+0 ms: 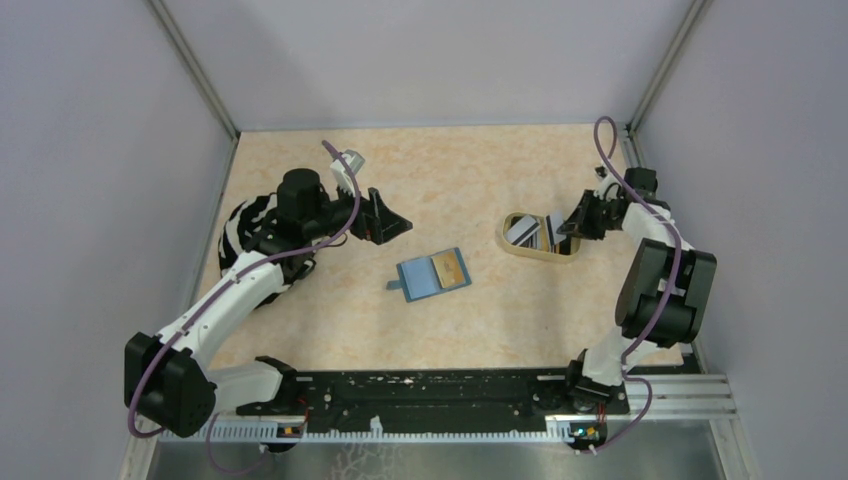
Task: Put the credit cards into the card holder
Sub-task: Pick up the credit card from the storage box.
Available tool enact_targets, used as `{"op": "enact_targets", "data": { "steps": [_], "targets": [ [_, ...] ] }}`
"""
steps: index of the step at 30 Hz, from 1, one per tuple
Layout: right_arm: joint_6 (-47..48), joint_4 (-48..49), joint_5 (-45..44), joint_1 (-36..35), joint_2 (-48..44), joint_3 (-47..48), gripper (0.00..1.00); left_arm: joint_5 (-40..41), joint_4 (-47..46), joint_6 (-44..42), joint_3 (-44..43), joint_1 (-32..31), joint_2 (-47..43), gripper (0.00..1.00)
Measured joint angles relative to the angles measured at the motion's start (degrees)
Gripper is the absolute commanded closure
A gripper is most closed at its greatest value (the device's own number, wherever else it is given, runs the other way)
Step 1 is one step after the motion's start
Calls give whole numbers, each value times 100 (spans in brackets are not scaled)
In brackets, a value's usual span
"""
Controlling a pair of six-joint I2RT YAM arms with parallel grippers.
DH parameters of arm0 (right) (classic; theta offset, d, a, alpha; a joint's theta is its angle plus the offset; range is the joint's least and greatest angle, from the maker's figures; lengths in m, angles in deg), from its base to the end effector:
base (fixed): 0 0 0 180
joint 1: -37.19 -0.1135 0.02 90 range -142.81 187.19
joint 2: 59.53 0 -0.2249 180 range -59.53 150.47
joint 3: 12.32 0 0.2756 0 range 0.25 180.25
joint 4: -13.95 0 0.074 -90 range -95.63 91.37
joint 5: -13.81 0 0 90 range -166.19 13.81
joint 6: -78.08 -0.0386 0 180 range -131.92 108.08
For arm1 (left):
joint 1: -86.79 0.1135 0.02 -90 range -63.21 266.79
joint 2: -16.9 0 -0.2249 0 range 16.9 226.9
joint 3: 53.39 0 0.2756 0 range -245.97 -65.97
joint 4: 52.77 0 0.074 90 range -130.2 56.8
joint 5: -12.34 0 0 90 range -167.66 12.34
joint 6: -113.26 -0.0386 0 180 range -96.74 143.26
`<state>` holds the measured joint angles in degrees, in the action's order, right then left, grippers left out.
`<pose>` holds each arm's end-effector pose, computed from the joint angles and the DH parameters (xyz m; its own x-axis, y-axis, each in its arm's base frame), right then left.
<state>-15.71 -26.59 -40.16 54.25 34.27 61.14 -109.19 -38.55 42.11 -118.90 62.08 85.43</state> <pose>0.3360 -0.0794 0.1502 -0.8357 0.3124 -0.4516 0.0189 0.8383 0.5449 0.2777 -0.1500 0.2766 -0.5165 -0.0655 -0.8538 0.6796 0.5752 -0.4553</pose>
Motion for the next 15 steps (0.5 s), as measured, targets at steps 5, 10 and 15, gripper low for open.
{"op": "enact_targets", "data": {
  "steps": [5, 10, 15],
  "targets": [
    [63, -2, -2, 0, 0, 0, 100, 0, -20, 0, 2, 0, 0, 1],
    [87, 0, -2, 0, 55, 0, 93, -2, -81, 0, 15, 0, 0, 1],
    [120, 0, 4, -7, 310, 0, 87, 0, -90, 0, 15, 0, -9, 1]
  ]
}}
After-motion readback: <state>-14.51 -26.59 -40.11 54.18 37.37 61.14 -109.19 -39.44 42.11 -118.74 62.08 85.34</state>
